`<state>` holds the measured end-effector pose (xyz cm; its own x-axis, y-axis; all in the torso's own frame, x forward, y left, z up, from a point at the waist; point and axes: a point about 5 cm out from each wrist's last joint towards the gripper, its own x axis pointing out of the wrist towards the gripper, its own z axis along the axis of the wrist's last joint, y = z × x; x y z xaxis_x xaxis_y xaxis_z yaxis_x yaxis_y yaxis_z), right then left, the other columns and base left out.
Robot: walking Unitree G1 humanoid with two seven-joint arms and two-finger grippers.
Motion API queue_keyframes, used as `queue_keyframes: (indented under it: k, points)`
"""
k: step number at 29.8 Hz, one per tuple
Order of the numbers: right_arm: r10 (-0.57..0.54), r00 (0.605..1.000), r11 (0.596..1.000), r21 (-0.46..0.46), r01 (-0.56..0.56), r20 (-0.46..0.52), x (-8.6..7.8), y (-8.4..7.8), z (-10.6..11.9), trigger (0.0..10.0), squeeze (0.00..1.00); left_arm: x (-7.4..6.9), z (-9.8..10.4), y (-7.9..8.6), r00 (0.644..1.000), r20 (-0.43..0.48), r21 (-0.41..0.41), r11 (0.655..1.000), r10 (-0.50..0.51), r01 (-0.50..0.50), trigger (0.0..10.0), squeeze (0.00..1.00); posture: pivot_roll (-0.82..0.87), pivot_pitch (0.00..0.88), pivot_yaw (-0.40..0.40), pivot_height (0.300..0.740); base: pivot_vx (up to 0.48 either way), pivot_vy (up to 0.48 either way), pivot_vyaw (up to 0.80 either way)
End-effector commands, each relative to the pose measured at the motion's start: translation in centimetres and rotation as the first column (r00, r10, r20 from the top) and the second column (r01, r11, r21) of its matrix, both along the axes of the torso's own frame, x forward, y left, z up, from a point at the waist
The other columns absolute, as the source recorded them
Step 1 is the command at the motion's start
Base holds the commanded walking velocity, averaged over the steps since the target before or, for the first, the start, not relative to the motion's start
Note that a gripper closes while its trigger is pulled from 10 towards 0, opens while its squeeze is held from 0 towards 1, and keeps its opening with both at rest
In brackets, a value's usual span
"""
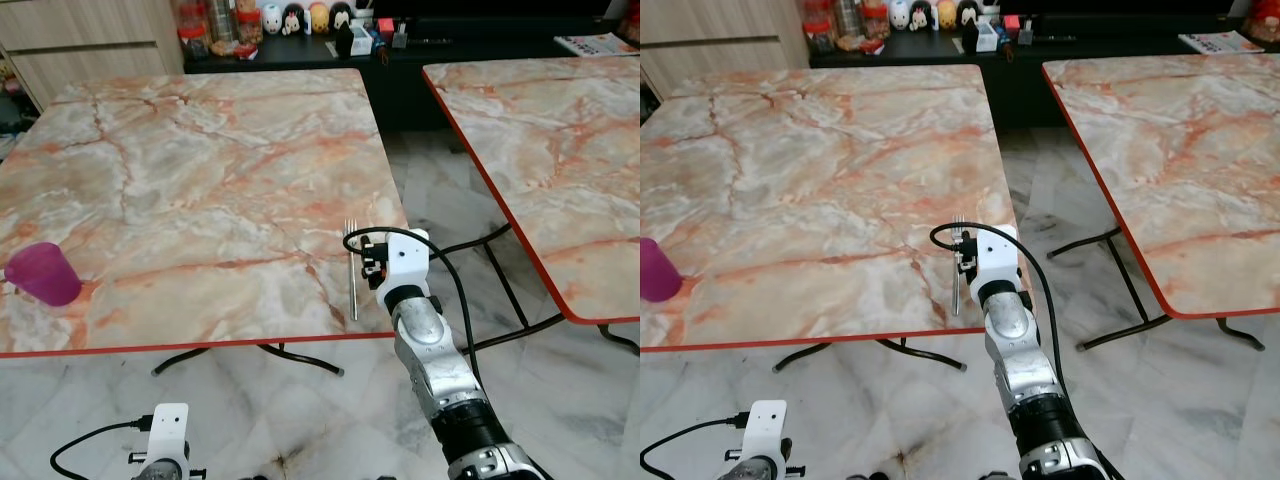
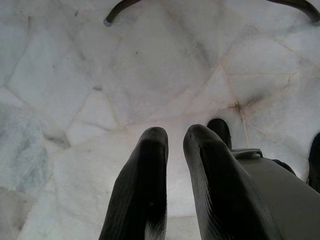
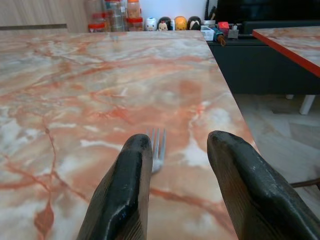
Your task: Setting the table
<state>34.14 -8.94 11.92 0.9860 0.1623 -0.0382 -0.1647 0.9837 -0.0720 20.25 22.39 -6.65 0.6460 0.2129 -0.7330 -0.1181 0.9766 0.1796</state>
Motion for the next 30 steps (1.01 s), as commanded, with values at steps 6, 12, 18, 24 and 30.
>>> queue_keyframes:
  k: [6,12,18,24,30]
  points:
    - [0.04,0.999,0.995,0.093,-0.038,-0.025,0.6,1.1,0.2,10.0,1.0,-0.4,-0.3,0.0,1.0,-0.028,0.002,1.0,-0.001,0.001,10.0,0.0,-0.02,0.122,0.01,0.74,0.0,0.0,0.0]
    - [0.048,0.997,0.995,0.086,-0.042,-0.064,0.8,1.6,-0.4,10.0,0.0,-0.3,-0.2,0.1,1.0,-0.026,0.002,1.0,-0.003,0.003,10.0,0.0,-0.01,0.107,0.011,0.74,0.0,0.0,0.0]
    - [0.022,0.989,0.994,0.11,-0.006,-0.147,1.1,2.1,-1.5,10.0,0.0,-0.4,-0.2,0.1,1.0,-0.028,0.003,1.0,-0.006,0.006,10.0,0.0,-0.01,0.103,0.011,0.74,0.0,0.0,0.0]
    - [0.01,0.985,0.995,0.103,0.008,-0.171,1.6,2.3,-1.6,10.0,0.0,-0.4,-0.3,0.0,1.0,-0.03,0.001,1.0,-0.006,0.006,10.0,0.0,-0.01,0.112,0.011,0.74,0.0,0.0,0.0]
    - [0.009,0.987,0.995,0.097,0.007,-0.16,2.3,2.5,-0.8,10.0,0.0,-0.4,-0.3,-0.1,1.0,-0.03,-0.01,1.0,0.004,-0.004,10.0,0.0,0.0,0.127,0.008,0.74,0.0,0.0,0.0]
